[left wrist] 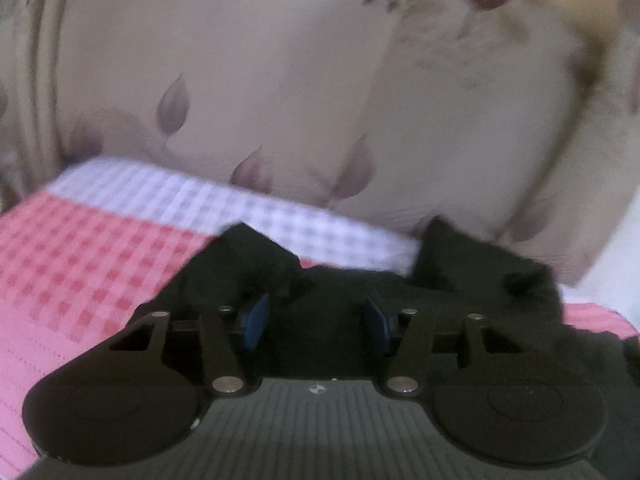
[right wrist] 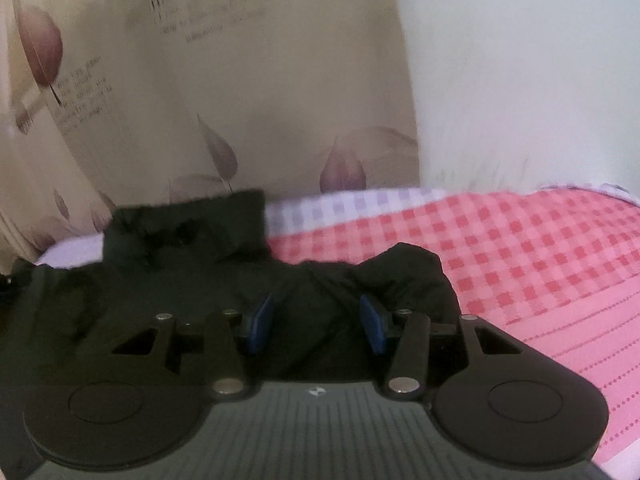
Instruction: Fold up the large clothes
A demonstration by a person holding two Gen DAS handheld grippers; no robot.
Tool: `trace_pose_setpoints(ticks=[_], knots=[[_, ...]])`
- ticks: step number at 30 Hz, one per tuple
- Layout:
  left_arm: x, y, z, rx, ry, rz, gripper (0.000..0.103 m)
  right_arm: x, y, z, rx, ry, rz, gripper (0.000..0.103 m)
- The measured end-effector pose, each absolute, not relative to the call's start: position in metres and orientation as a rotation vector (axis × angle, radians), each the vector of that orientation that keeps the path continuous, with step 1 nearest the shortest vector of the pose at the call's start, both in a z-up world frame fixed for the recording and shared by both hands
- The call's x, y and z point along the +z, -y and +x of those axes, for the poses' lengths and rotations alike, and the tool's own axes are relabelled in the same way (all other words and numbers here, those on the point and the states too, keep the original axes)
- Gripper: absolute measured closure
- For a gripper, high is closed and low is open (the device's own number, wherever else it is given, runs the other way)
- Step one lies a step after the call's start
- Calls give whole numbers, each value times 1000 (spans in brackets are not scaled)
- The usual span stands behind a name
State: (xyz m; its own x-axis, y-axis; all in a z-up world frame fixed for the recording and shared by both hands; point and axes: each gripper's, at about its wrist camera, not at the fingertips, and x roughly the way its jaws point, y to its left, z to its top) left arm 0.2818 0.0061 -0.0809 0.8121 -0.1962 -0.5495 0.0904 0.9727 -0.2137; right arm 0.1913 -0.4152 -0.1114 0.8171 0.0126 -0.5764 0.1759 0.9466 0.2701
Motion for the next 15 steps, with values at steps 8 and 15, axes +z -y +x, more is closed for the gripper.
trace_pose_setpoints(ticks=[8,15], knots=[[-109,-20,297,-87,-635,-193,47,-134,413,201,-94,-663,321,57],[-121,-38,298,-93,-615,-301,48,-147,406,199,-104,-645,296,58]])
